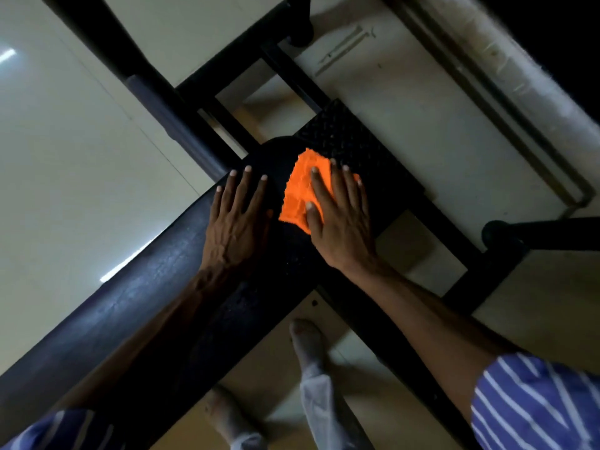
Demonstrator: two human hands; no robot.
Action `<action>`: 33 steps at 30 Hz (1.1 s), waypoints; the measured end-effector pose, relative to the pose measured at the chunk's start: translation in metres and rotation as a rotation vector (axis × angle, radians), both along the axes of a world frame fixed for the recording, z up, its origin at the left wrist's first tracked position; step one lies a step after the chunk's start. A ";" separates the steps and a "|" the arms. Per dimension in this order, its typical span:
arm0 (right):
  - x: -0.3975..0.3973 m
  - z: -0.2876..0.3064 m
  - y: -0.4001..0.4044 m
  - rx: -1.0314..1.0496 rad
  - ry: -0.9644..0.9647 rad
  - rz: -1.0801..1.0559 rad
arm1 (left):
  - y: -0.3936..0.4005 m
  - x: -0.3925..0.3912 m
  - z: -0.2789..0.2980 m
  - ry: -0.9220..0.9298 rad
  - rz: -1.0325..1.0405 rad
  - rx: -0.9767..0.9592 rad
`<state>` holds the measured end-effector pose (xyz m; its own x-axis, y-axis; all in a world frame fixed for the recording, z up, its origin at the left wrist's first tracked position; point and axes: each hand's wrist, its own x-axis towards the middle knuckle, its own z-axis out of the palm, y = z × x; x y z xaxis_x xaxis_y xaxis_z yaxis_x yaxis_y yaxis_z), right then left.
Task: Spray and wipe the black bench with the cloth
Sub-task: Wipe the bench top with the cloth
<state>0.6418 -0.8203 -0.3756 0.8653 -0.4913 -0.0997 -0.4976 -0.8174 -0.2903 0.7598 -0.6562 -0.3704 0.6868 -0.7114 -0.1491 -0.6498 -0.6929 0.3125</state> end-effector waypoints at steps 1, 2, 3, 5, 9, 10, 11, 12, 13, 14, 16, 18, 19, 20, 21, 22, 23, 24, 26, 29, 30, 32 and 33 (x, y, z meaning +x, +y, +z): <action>0.017 0.002 -0.007 0.031 0.006 -0.004 | 0.000 0.000 -0.001 -0.001 0.005 -0.005; 0.035 0.003 -0.015 0.071 0.009 0.002 | 0.000 -0.001 -0.002 -0.004 0.019 -0.009; 0.053 0.005 -0.022 0.113 0.015 0.020 | 0.002 -0.003 -0.002 -0.008 0.041 -0.013; 0.084 0.008 -0.028 0.151 0.047 0.070 | 0.005 -0.008 -0.003 -0.019 0.086 -0.022; 0.101 0.011 -0.020 0.043 0.062 0.275 | 0.014 -0.013 -0.003 -0.022 0.116 -0.033; 0.098 0.009 -0.024 0.011 0.042 0.360 | 0.016 -0.013 -0.002 -0.022 0.114 -0.035; 0.096 0.007 -0.031 0.007 0.025 0.404 | 0.017 -0.013 -0.002 -0.019 0.113 -0.035; 0.096 0.005 -0.038 0.032 0.018 0.385 | 0.018 -0.013 -0.002 -0.017 0.112 -0.036; 0.097 0.006 -0.040 0.077 0.018 0.305 | 0.019 -0.011 -0.003 -0.015 0.108 -0.037; 0.097 0.007 -0.037 0.120 0.012 0.201 | 0.020 -0.010 -0.003 -0.013 0.105 -0.035; 0.087 0.006 -0.022 0.108 -0.022 0.083 | 0.021 -0.007 -0.002 -0.007 0.100 -0.036; 0.062 0.002 -0.012 0.034 -0.054 0.123 | 0.022 -0.004 -0.001 -0.006 0.094 -0.044; 0.047 0.000 -0.013 0.012 -0.071 0.143 | 0.022 -0.003 -0.001 -0.002 0.084 -0.045; 0.033 -0.003 -0.015 0.000 -0.088 0.129 | 0.021 -0.002 -0.001 0.000 0.072 -0.040; 0.020 -0.005 -0.016 -0.001 -0.101 0.072 | 0.019 -0.001 -0.001 0.000 0.058 -0.033; 0.010 -0.006 -0.011 -0.001 -0.112 -0.006 | 0.017 -0.001 -0.001 -0.003 0.039 -0.028; 0.001 -0.007 -0.001 -0.009 -0.123 -0.072 | 0.016 -0.002 -0.001 -0.003 0.021 -0.025; -0.007 -0.008 0.010 -0.030 -0.133 -0.095 | 0.014 -0.002 -0.001 -0.001 0.007 -0.021; -0.025 -0.010 0.029 -0.063 -0.150 -0.031 | 0.011 -0.004 -0.002 0.008 -0.011 -0.009; -0.040 -0.013 0.021 -0.067 -0.141 0.149 | 0.012 -0.006 -0.002 0.011 -0.015 -0.008; -0.039 -0.014 0.014 -0.077 -0.140 0.163 | 0.014 -0.005 -0.003 0.012 -0.022 -0.014; -0.032 -0.015 0.008 -0.072 -0.158 0.026 | 0.019 -0.004 -0.003 0.012 -0.050 -0.013; -0.027 -0.015 0.011 -0.055 -0.174 -0.108 | 0.023 -0.003 -0.004 0.008 -0.065 -0.005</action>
<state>0.6148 -0.8088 -0.3905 0.8092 -0.5826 0.0764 -0.5291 -0.7790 -0.3364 0.7569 -0.6335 -0.3742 0.6381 -0.7551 -0.1505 -0.6909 -0.6478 0.3211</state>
